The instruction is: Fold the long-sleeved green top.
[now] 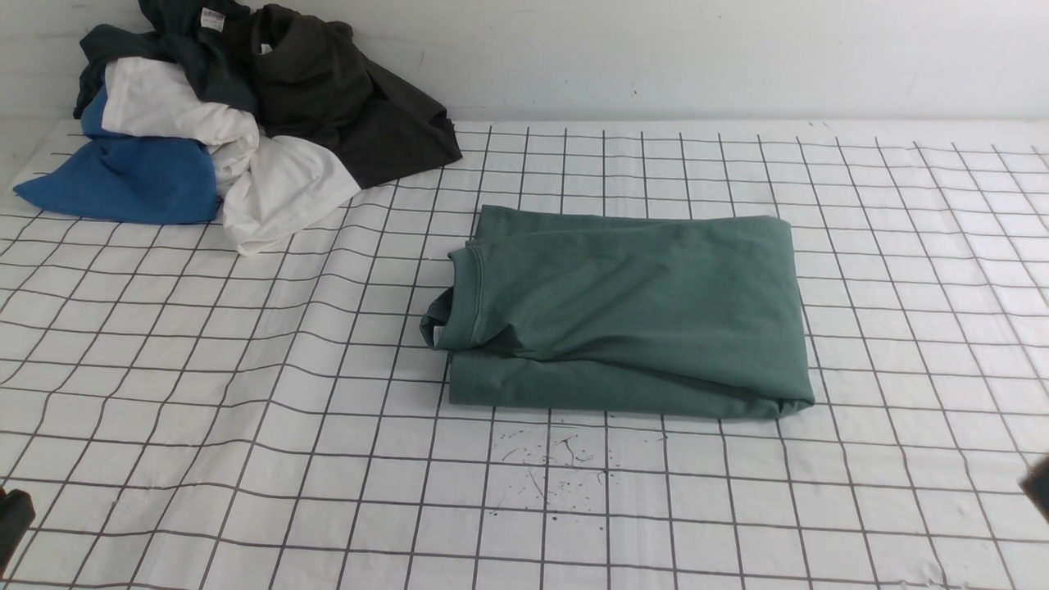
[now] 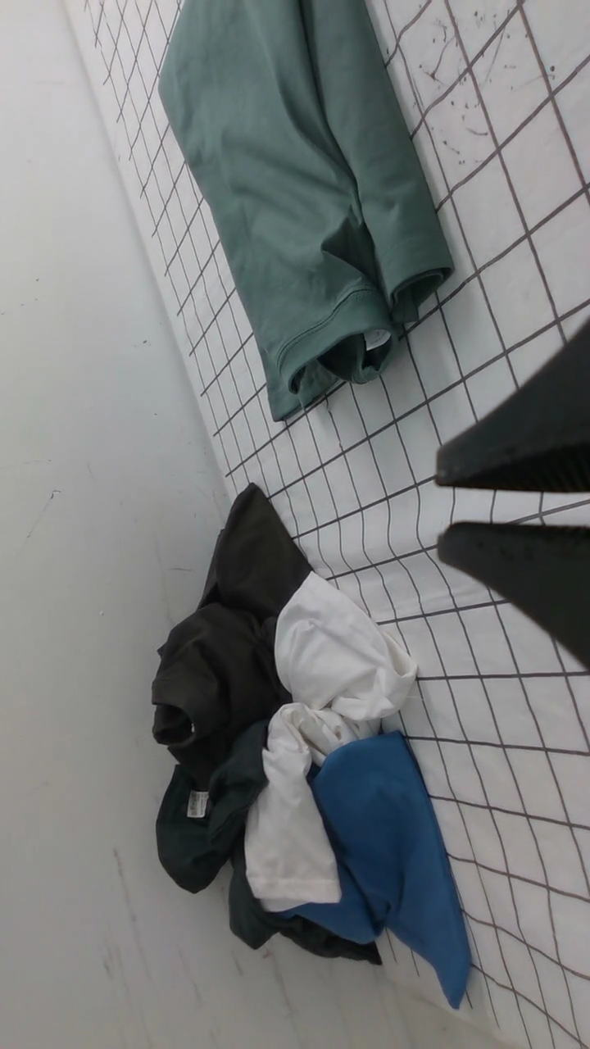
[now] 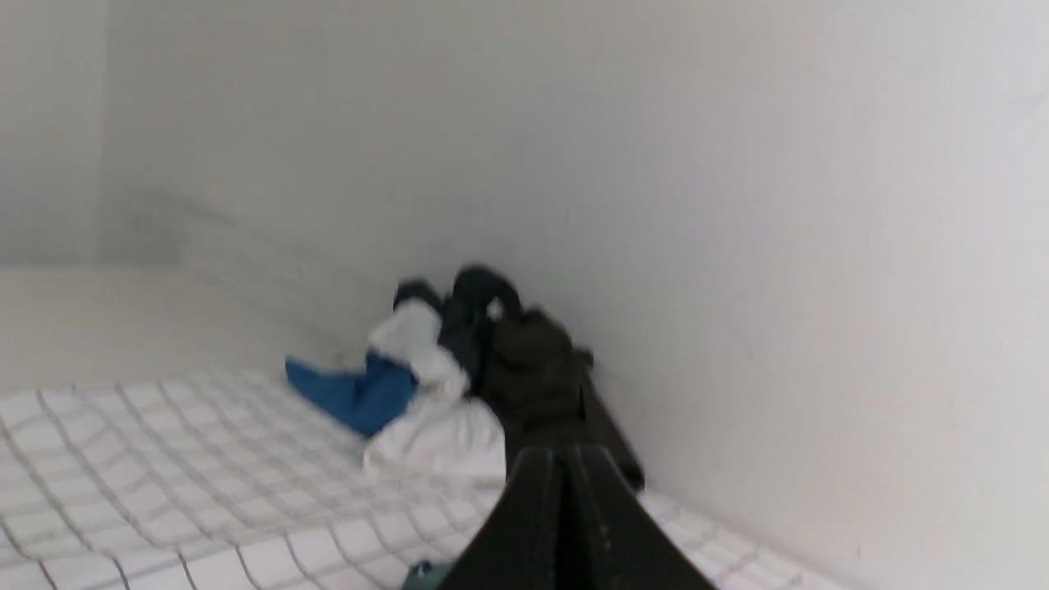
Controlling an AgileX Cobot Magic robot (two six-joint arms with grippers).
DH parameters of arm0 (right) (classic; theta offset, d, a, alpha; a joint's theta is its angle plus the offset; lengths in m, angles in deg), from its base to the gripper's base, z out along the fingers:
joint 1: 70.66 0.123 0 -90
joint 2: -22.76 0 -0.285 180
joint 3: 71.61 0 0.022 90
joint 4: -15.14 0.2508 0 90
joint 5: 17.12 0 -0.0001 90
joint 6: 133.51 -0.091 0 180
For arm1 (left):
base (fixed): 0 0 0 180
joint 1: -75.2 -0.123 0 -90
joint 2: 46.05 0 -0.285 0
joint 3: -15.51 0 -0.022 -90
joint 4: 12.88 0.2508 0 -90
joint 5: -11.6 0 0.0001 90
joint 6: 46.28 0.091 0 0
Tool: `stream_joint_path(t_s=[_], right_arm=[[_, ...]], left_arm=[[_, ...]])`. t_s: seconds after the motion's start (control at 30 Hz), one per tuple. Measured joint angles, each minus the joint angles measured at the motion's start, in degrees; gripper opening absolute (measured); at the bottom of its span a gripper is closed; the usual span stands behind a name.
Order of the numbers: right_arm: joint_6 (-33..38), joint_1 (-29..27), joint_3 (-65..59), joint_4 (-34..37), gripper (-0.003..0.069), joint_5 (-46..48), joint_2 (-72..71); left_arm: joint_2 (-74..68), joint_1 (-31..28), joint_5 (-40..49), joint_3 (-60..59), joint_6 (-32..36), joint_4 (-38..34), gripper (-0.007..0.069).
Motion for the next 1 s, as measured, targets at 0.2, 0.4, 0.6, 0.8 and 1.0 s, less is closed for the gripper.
stream_joint_path(t_s=[0.2,0.4,0.6,0.8,1.0], right_arm=[[-0.11,0.05,-3.17,-1.42,-0.0014,-2.70,-2.15],[-0.11,-0.14,-3.17,-2.30,-0.0014,-2.54,-0.37],[-0.11,-0.95,-3.65,-2.54,-0.0014,0.37,-1.26],[-1.18,-15.32,-3.90,-2.09,-0.0014,3.21,-5.32],[-4.60,-29.13,-3.90,0.10,-0.0014,5.92,-5.37]], left_arm=[[0.07,-0.04,-0.68,-0.45,-0.05,-0.26,0.0047],[0.13,-0.04,-0.68,-0.45,-0.05,-0.16,0.0047],[0.13,-0.04,-0.66,-0.45,-0.05,-0.09,0.0047],[0.13,-0.04,-0.59,-0.45,-0.05,-0.09,0.0047],[0.13,-0.04,-0.64,-0.45,-0.05,-0.09,0.0047]])
